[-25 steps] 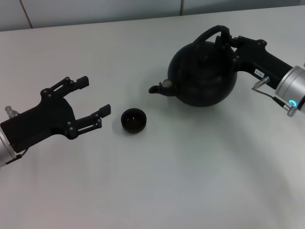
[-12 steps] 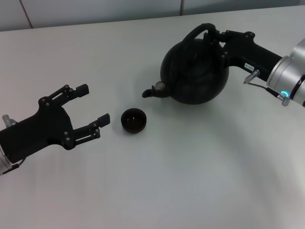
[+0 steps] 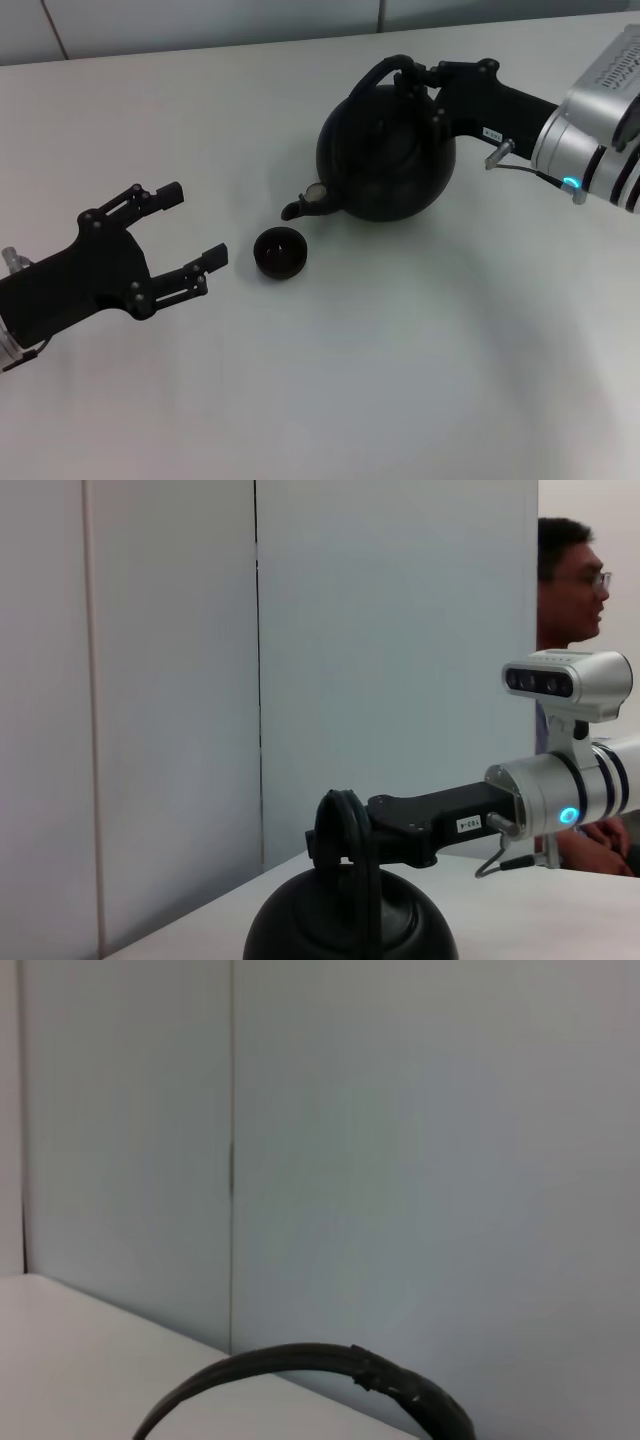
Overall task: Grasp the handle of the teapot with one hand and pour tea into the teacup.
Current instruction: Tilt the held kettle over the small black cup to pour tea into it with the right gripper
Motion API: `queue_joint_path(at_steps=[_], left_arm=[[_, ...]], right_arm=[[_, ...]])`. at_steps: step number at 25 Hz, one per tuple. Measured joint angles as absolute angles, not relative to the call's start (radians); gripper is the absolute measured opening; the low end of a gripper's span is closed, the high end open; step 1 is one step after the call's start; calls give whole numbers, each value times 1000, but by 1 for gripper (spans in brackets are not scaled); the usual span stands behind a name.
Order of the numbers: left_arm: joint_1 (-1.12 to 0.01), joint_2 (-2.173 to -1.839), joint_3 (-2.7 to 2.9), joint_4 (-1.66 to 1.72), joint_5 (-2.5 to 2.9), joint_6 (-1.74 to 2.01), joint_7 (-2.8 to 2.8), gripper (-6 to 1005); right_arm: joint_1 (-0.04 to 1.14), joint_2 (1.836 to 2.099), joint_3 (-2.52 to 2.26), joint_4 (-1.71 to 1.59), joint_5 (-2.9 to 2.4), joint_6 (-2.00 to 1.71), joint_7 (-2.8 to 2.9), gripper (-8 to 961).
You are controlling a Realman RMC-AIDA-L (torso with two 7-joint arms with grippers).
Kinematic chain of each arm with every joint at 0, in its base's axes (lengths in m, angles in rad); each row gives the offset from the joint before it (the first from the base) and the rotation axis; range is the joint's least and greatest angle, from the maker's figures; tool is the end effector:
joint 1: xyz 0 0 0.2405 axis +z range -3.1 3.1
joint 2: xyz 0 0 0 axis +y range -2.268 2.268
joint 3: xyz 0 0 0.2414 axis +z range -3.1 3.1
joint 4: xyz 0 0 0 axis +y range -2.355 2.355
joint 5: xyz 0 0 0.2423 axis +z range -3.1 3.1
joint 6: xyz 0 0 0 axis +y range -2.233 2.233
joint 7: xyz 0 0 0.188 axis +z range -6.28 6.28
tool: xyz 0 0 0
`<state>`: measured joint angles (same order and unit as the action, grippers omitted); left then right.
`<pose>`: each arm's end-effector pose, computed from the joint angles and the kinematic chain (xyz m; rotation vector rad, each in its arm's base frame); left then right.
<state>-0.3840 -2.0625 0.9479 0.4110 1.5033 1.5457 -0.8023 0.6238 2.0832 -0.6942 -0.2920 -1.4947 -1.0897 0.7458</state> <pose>-0.2652 0.3218 -0.0555 -2.5221 -0.2380 -0.9370 0.2671 0.4339 -0.0517 -2.2219 0.3868 0.6607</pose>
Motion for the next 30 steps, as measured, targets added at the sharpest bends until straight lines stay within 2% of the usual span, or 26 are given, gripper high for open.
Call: queue_joint_path(at_steps=[30], left_arm=[[-379, -2066, 944, 404, 1503, 1535, -802, 858]], right_arm=[[606, 2087, -872, -449, -1490, -1067, 757, 122]])
